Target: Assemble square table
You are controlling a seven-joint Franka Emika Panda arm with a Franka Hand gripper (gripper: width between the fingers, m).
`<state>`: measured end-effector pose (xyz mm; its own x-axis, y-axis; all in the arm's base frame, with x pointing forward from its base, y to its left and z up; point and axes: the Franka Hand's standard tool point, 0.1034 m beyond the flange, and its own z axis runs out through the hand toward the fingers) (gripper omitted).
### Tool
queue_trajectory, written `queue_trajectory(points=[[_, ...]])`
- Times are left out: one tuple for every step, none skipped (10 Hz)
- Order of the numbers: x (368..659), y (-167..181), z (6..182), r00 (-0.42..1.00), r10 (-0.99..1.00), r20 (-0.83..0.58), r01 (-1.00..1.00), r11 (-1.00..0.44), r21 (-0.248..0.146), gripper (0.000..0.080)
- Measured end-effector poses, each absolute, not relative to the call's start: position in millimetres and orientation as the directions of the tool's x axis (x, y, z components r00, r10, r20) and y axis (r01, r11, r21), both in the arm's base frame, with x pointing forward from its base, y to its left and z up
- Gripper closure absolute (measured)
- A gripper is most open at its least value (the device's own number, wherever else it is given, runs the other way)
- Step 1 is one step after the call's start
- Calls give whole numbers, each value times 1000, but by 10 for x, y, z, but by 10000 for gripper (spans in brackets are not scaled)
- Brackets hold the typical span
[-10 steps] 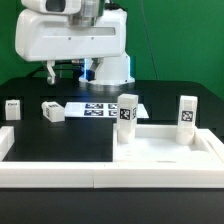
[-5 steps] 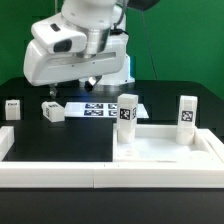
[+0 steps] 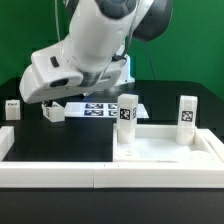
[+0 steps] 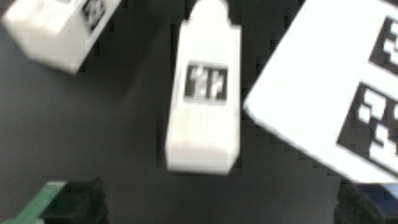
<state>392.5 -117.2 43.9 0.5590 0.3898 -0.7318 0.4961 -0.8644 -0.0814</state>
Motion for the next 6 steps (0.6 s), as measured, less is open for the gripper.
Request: queue_trajectory(points=[[3888,-1191,400,548,385,-743,493,-866,-85,151],[3863,-1177,401,516,373,-771,488,-868,-93,151],[3885,-1176,388,517,376,-769,492,-866,-93,151],[3878,-1181,389,517,375,-770,491,-866,-93,151],[3866,-1191,383,516,373,-771,488,-868,-93,151],[3798,-1259,342,521,348,-780,471,-879,-78,151]])
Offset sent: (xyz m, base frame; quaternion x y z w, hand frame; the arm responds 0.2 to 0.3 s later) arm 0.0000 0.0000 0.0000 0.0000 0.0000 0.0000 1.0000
